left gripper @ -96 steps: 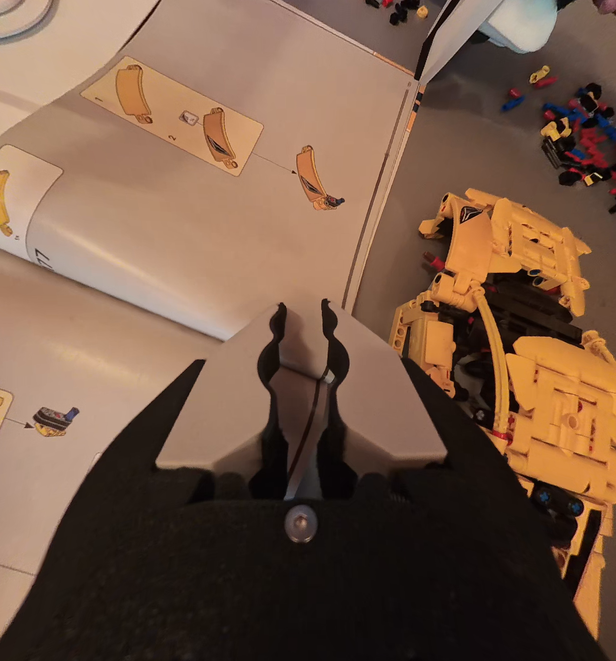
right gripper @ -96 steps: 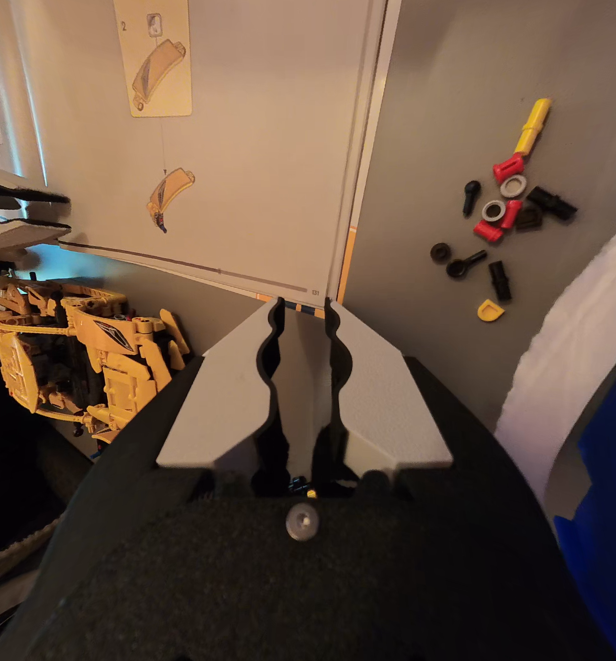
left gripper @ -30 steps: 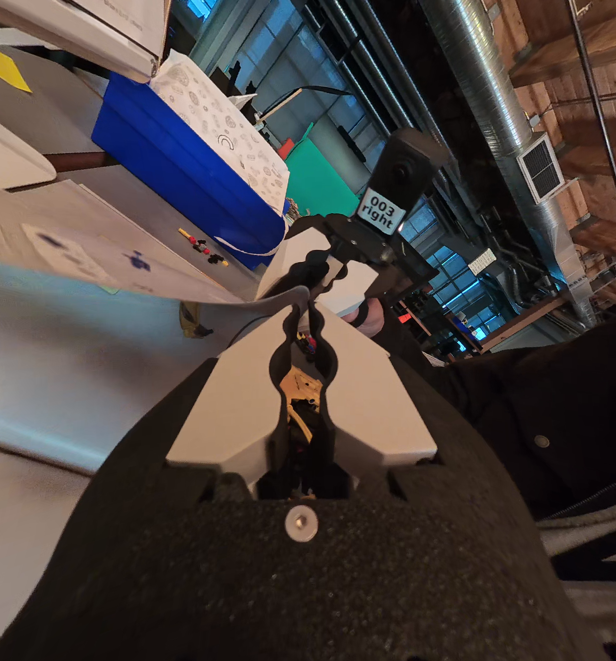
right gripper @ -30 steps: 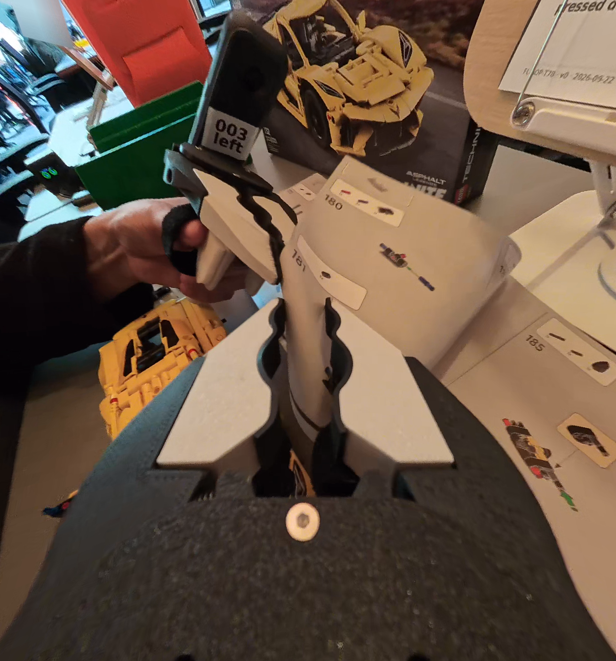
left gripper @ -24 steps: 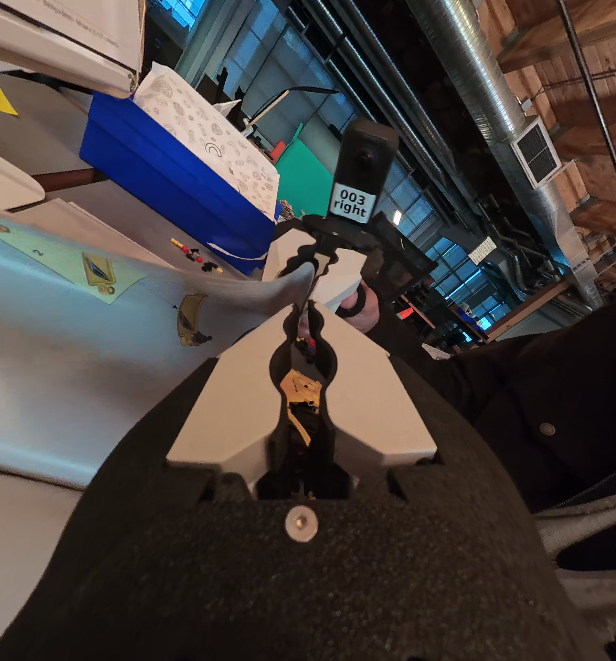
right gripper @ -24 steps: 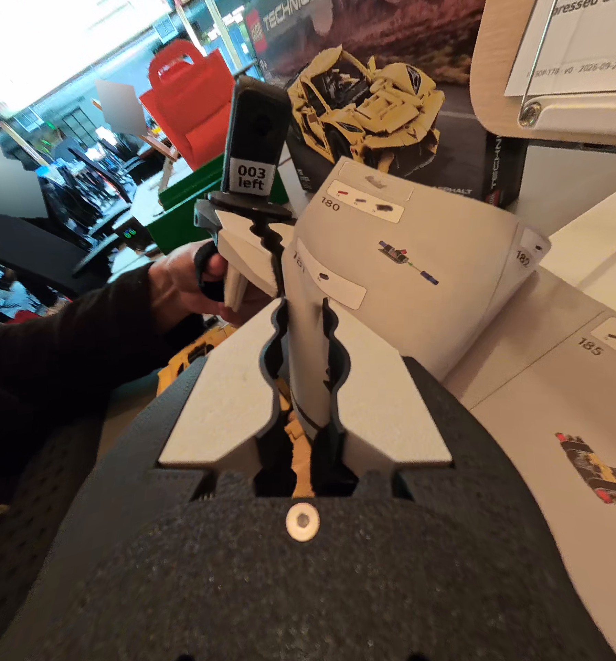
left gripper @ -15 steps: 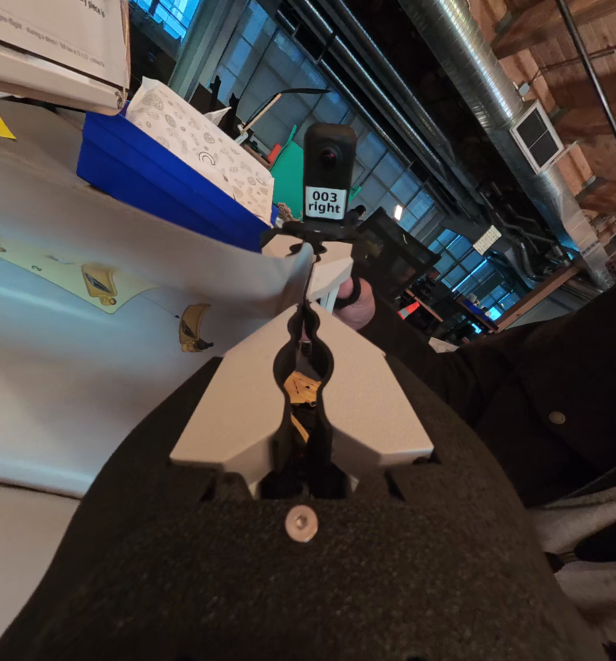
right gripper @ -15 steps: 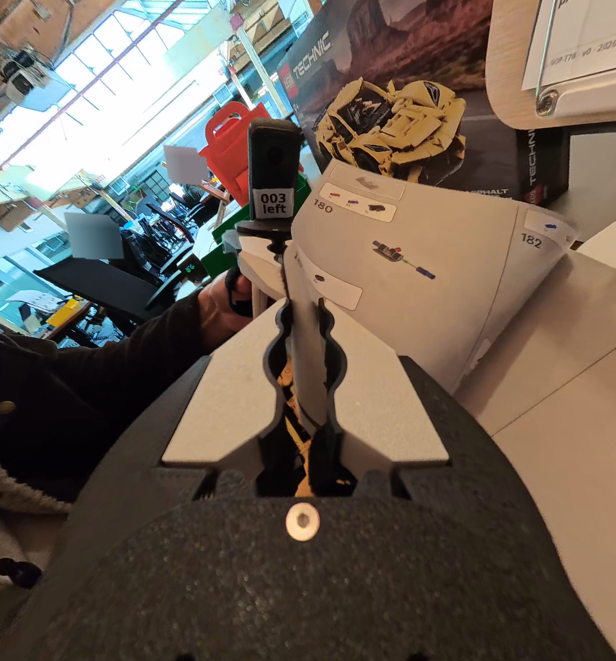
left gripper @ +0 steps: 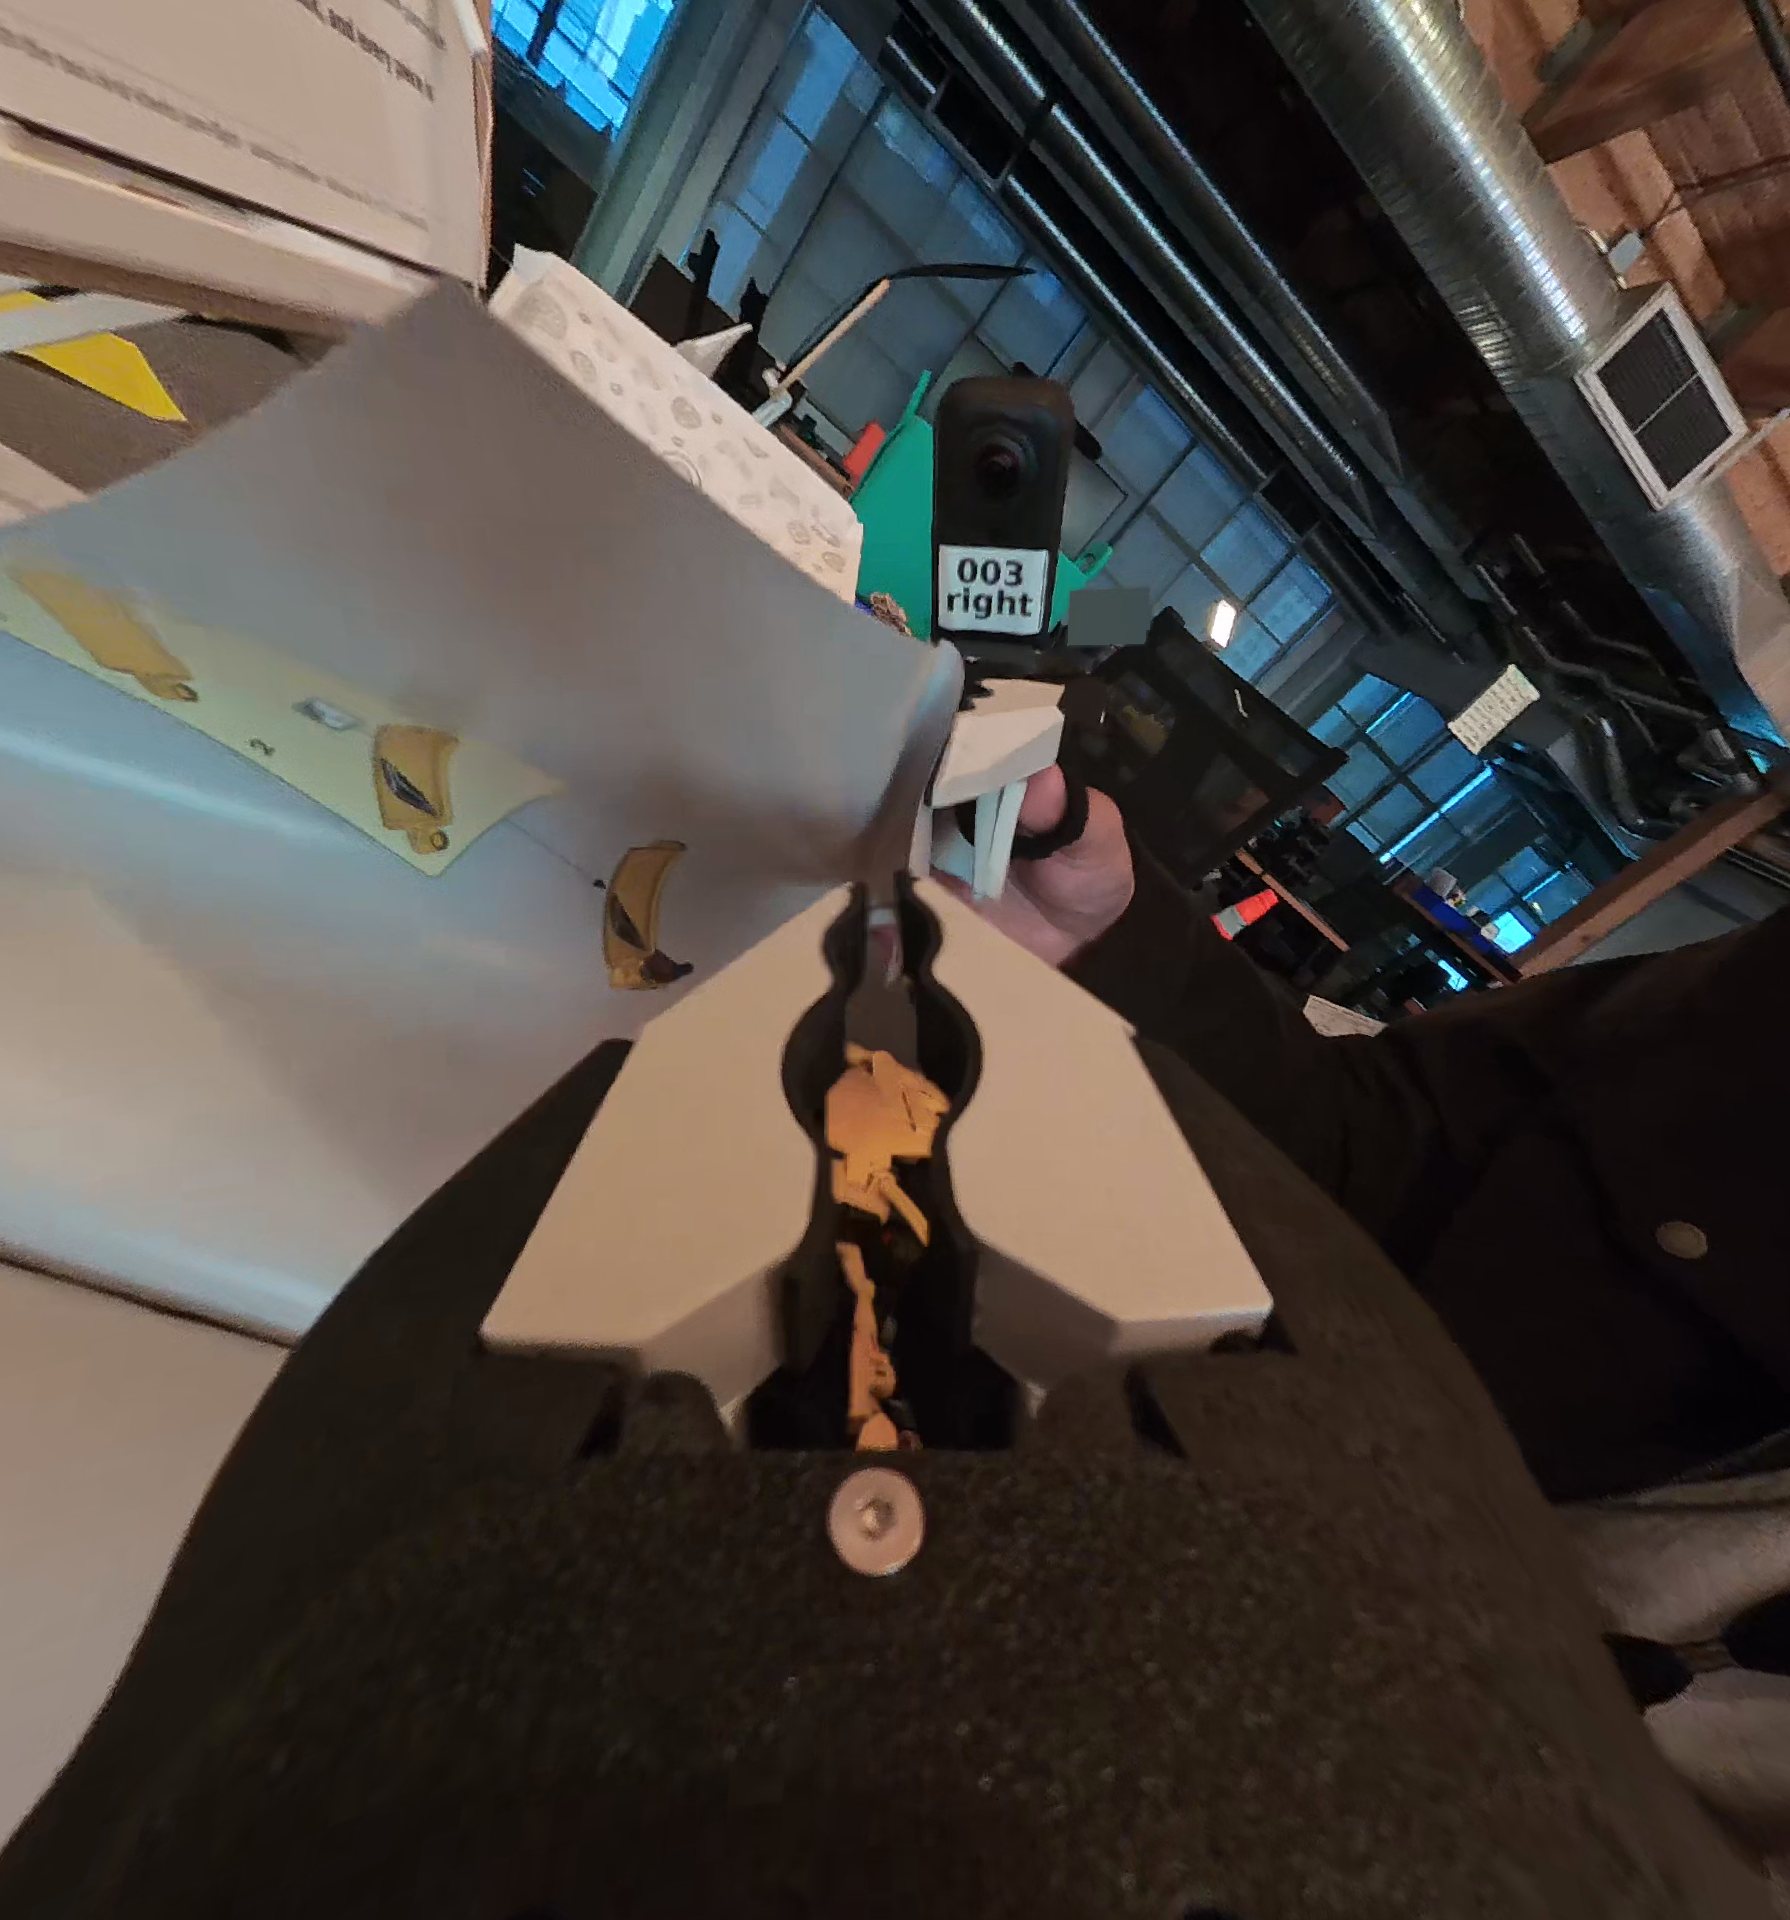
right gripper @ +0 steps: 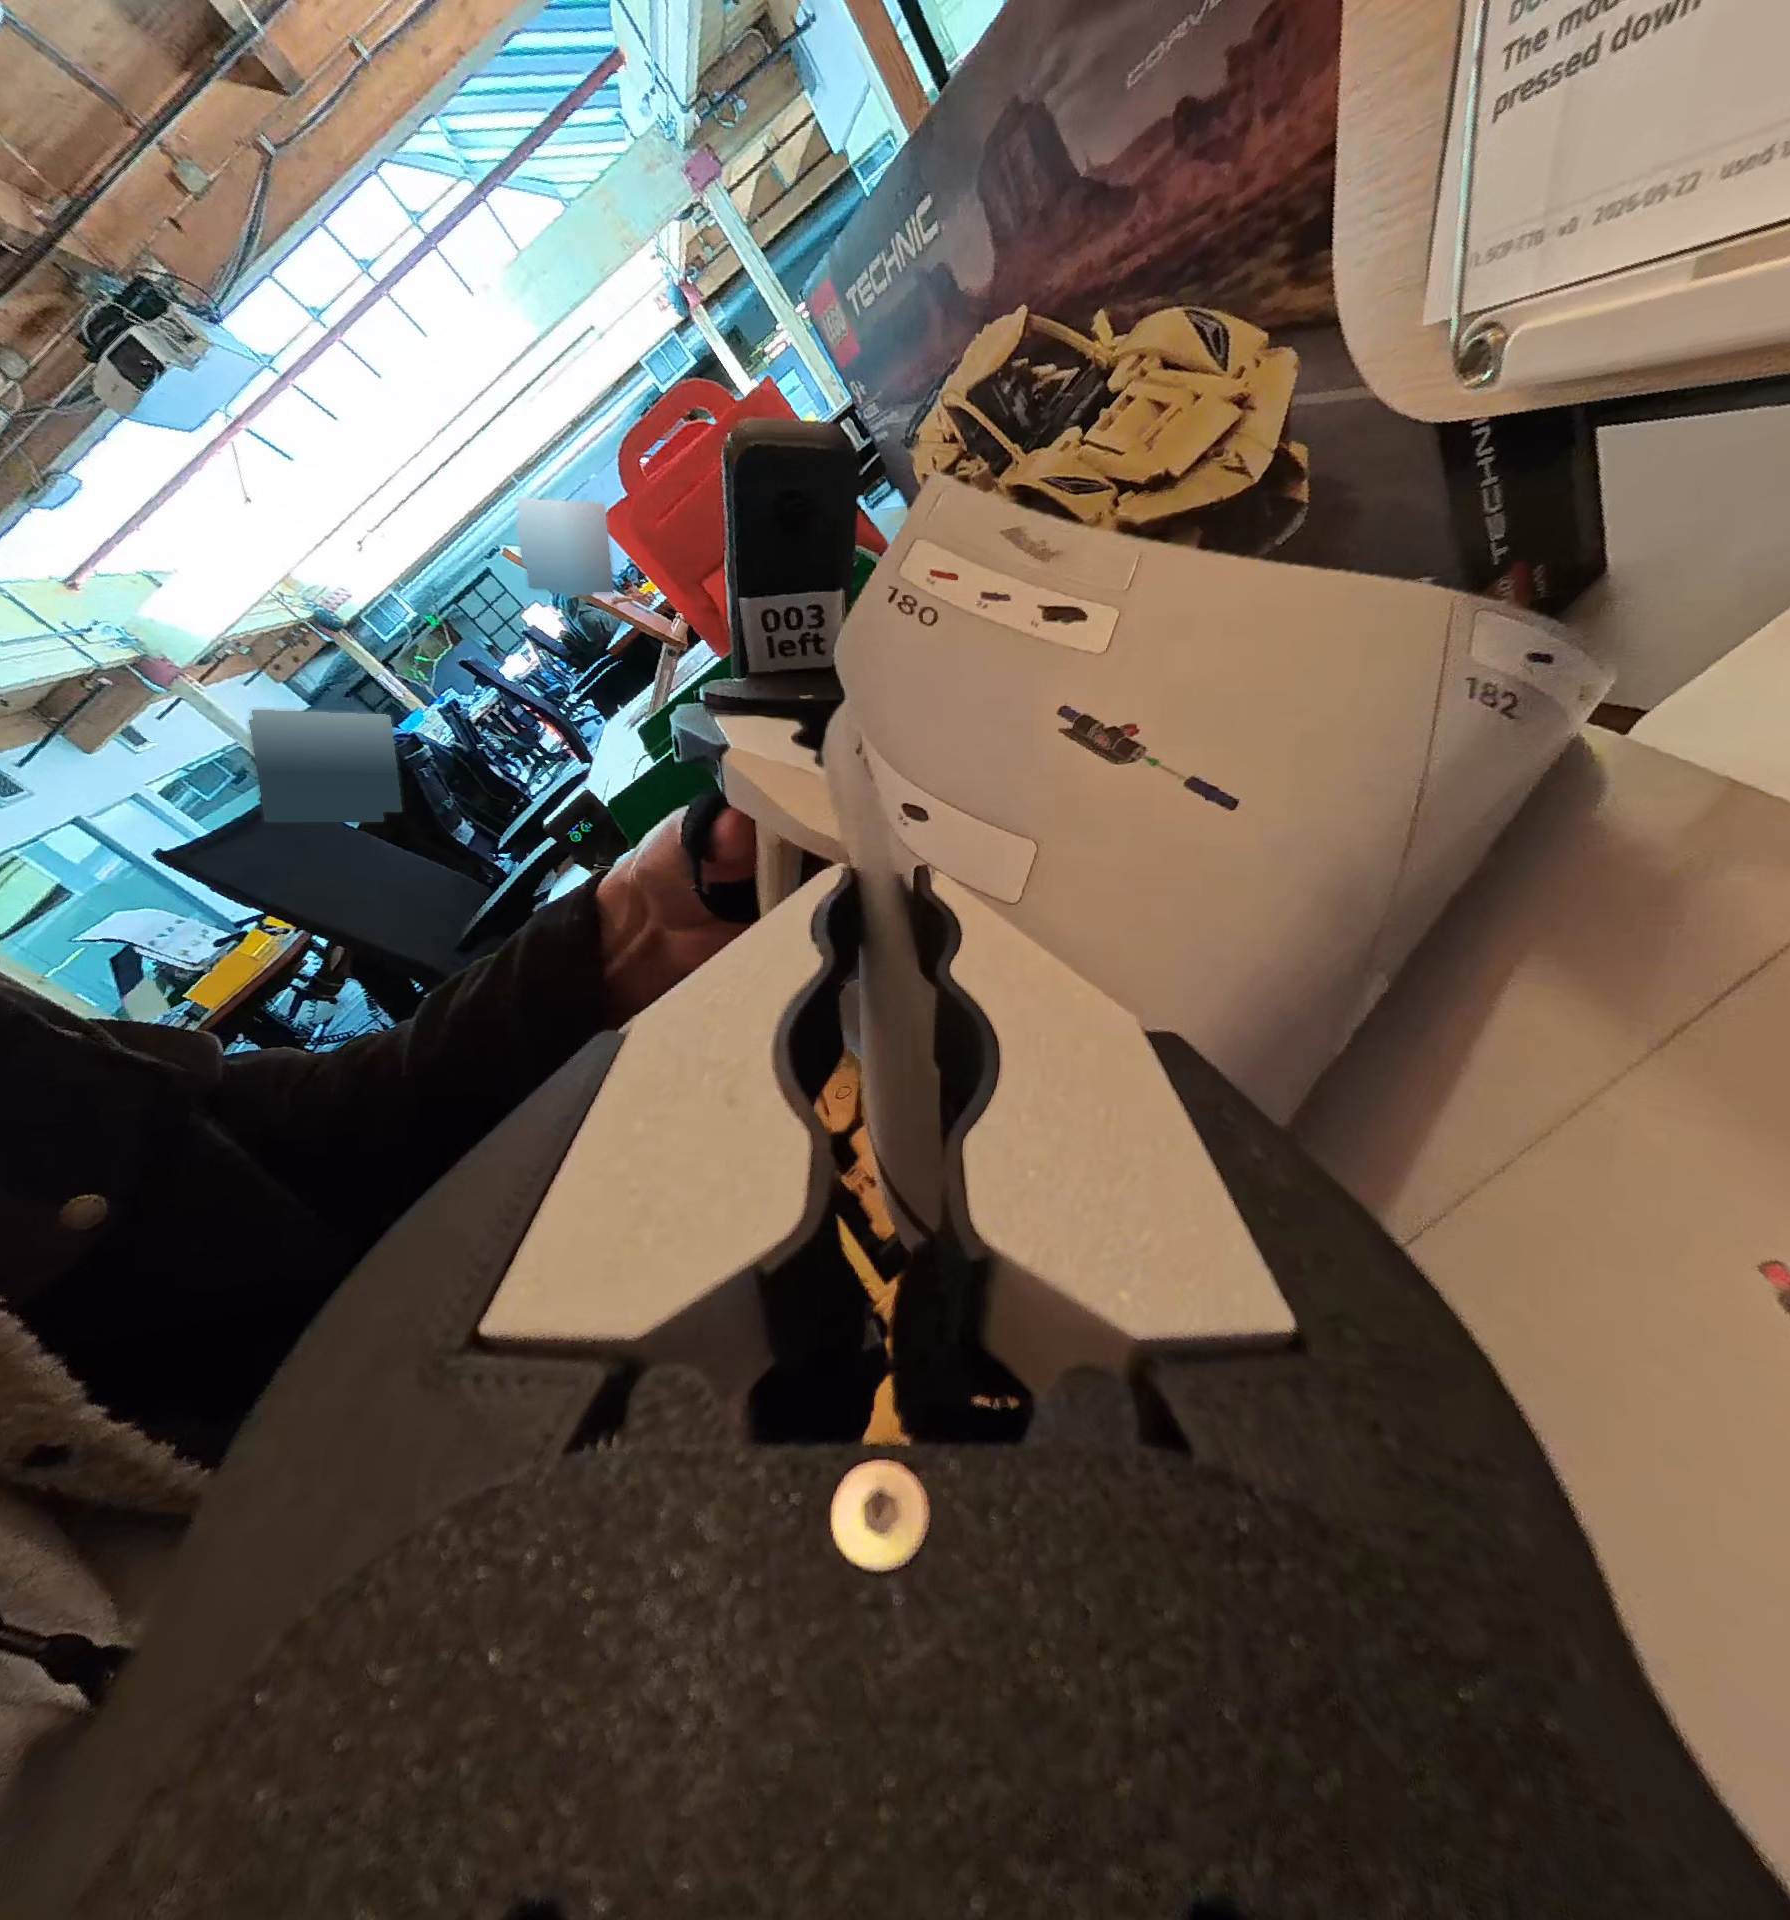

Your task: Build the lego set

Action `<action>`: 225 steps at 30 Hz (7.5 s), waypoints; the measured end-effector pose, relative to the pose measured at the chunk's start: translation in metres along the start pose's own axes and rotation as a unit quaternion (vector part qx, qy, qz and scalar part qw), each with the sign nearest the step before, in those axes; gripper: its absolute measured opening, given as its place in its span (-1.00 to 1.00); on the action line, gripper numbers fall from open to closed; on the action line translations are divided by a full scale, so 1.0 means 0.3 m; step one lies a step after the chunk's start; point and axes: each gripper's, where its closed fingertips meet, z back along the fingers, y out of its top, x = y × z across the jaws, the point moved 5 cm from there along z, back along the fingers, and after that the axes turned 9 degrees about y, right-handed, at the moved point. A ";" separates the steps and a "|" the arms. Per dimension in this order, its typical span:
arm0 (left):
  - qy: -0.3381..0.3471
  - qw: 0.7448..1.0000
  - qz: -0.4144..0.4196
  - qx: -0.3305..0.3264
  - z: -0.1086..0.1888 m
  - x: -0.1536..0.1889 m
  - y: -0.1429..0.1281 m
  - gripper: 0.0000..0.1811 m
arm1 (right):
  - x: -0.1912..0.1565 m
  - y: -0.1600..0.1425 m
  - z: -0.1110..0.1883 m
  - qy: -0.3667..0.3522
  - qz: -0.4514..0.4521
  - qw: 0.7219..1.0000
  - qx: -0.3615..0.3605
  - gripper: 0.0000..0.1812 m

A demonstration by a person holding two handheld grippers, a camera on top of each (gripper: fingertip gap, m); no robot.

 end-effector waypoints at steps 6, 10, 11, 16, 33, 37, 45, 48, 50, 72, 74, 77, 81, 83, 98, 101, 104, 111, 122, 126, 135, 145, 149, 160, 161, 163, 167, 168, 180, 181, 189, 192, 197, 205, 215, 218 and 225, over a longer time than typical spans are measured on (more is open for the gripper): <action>-0.039 0.998 -0.030 -0.023 -0.024 0.036 -0.039 -0.74 | -0.022 -0.006 -0.018 0.036 -0.015 0.999 -0.002 -0.91; -0.063 0.995 -0.063 -0.034 -0.032 0.075 -0.054 -0.96 | -0.027 -0.011 -0.021 0.044 -0.017 0.999 -0.009 -0.91; -0.057 0.995 -0.070 -0.036 -0.032 0.075 -0.056 -1.00 | -0.028 -0.011 -0.021 0.047 -0.019 0.999 -0.008 -0.91; -0.060 0.996 -0.061 -0.040 -0.026 0.071 -0.055 -1.00 | -0.031 -0.013 -0.020 0.052 -0.022 0.998 -0.010 -0.91; -0.071 0.994 -0.060 -0.059 -0.014 0.088 -0.060 -1.00 | -0.019 0.010 0.005 0.049 -0.036 0.998 0.022 -0.91; -0.057 0.993 -0.050 -0.092 0.016 0.071 -0.068 -1.00 | 0.007 0.025 0.059 0.012 -0.031 0.999 0.031 -0.91; 0.116 0.977 0.052 -0.174 0.336 -0.134 -0.088 -1.00 | 0.127 0.079 0.302 -0.337 0.144 0.930 -0.021 -0.35; 0.191 0.959 0.077 -0.194 0.499 -0.184 -0.110 -1.00 | 0.110 0.084 0.279 -0.371 0.242 0.893 -0.082 -0.21; 0.224 0.947 0.093 -0.210 0.587 -0.195 -0.134 -1.00 | 0.099 0.048 0.193 -0.336 0.255 0.898 -0.128 -0.16; 0.384 0.908 0.099 -0.135 0.953 -0.151 -0.078 -0.88 | 0.328 -0.179 -0.489 -0.091 0.218 0.775 -0.586 0.26; 0.412 0.903 0.065 -0.103 0.969 -0.144 -0.023 -0.87 | 0.328 -0.183 -0.506 -0.096 0.215 0.766 -0.598 0.28; 0.408 0.910 0.003 -0.076 0.921 -0.151 0.021 -0.87 | 0.321 -0.182 -0.524 -0.096 0.210 0.768 -0.597 0.34; 0.373 0.916 0.005 -0.146 0.788 -0.236 -0.052 -0.94 | 0.295 -0.137 -0.522 -0.098 0.220 0.784 -0.572 0.35; 0.361 0.917 0.014 -0.168 0.733 -0.275 -0.087 -0.96 | 0.306 -0.099 -0.502 -0.113 0.240 0.784 -0.561 0.29; 0.442 0.862 0.055 -0.242 0.843 -0.360 -0.189 -1.00 | 0.380 -0.175 -0.515 -0.139 0.192 0.727 -0.645 0.24; 0.441 0.862 0.058 -0.241 0.844 -0.361 -0.188 -1.00 | 0.380 -0.178 -0.509 -0.135 0.193 0.746 -0.623 0.24; 0.458 0.854 0.040 -0.243 0.850 -0.364 -0.174 -1.00 | 0.372 -0.172 -0.503 -0.137 0.212 0.758 -0.601 0.24; 0.499 0.860 -0.091 -0.057 0.892 -0.275 0.054 -0.70 | 0.120 -0.004 -0.458 -0.172 0.227 0.879 -0.382 0.08; 0.468 0.850 -0.205 -0.127 0.873 -0.172 0.037 -0.61 | -0.328 -0.250 -0.459 -0.092 0.123 0.973 -0.175 -0.48; 0.476 0.843 -0.208 -0.144 0.894 -0.157 0.032 -0.61 | -0.390 -0.314 -0.311 -0.129 0.131 0.970 -0.159 -0.47; 0.516 0.815 -0.241 -0.108 0.954 -0.037 0.106 -0.61 | -0.419 -0.461 0.210 -0.347 0.149 0.921 -0.099 -0.40; 0.483 0.843 -0.189 -0.144 0.810 -0.085 0.091 -0.61 | -0.361 -0.520 0.828 -0.558 0.055 0.819 -0.121 -0.67; 0.474 0.844 -0.193 -0.161 0.773 -0.090 0.079 -0.61 | -0.314 -0.560 0.885 -0.526 0.013 0.840 -0.137 -0.70; 0.482 0.845 -0.159 -0.170 0.812 -0.135 0.047 -0.61 | -0.302 -0.525 0.788 -0.464 0.048 0.867 -0.176 -0.83; 0.483 0.845 -0.157 -0.171 0.813 -0.138 0.045 -0.61 | -0.292 -0.524 0.770 -0.458 0.047 0.869 -0.180 -0.85; 0.483 0.843 -0.155 -0.176 0.813 -0.142 0.039 -0.61 | -0.268 -0.531 0.726 -0.443 0.046 0.874 -0.196 -0.86; 0.491 0.835 -0.158 -0.192 0.818 -0.151 0.026 -0.61 | -0.237 -0.529 0.663 -0.425 0.055 0.878 -0.214 -0.86; 0.492 0.834 -0.157 -0.194 0.819 -0.153 0.023 -0.61 | -0.231 -0.526 0.662 -0.429 0.058 0.874 -0.221 -0.86; 0.492 0.832 -0.148 -0.209 0.821 -0.163 0.006 -0.61 | -0.161 -0.499 0.715 -0.448 0.017 0.864 -0.228 -0.91; 0.493 0.831 -0.148 -0.209 0.823 -0.163 0.006 -0.61 | -0.159 -0.496 0.715 -0.449 0.013 0.865 -0.223 -0.94; 0.497 0.830 -0.144 -0.207 0.836 -0.163 0.006 -0.60 | -0.149 -0.491 0.718 -0.444 -0.029 0.872 -0.206 -0.97; 0.500 0.827 -0.145 -0.211 0.837 -0.165 0.004 -0.60 | -0.137 -0.503 0.716 -0.442 -0.038 0.870 -0.214 -0.96; 0.501 0.827 -0.144 -0.211 0.840 -0.163 0.005 -0.61 | -0.132 -0.497 0.720 -0.449 -0.034 0.865 -0.219 -0.96; 0.502 0.827 -0.143 -0.209 0.839 -0.164 0.006 -0.61 | -0.173 -0.426 0.715 -0.478 0.022 0.847 -0.232 -0.97; 0.510 0.824 -0.136 -0.208 0.868 -0.169 0.000 -0.61 | -0.490 -0.506 0.161 -0.132 0.119 0.937 -0.302 -0.97; 0.511 0.824 -0.128 -0.208 0.877 -0.177 -0.007 -0.61 | -0.515 -0.636 0.038 -0.129 0.132 0.918 -0.352 -0.97; 0.510 0.823 -0.132 -0.210 0.881 -0.170 -0.007 -0.61 | -0.507 -0.704 -0.138 -0.123 0.144 0.908 -0.374 -0.97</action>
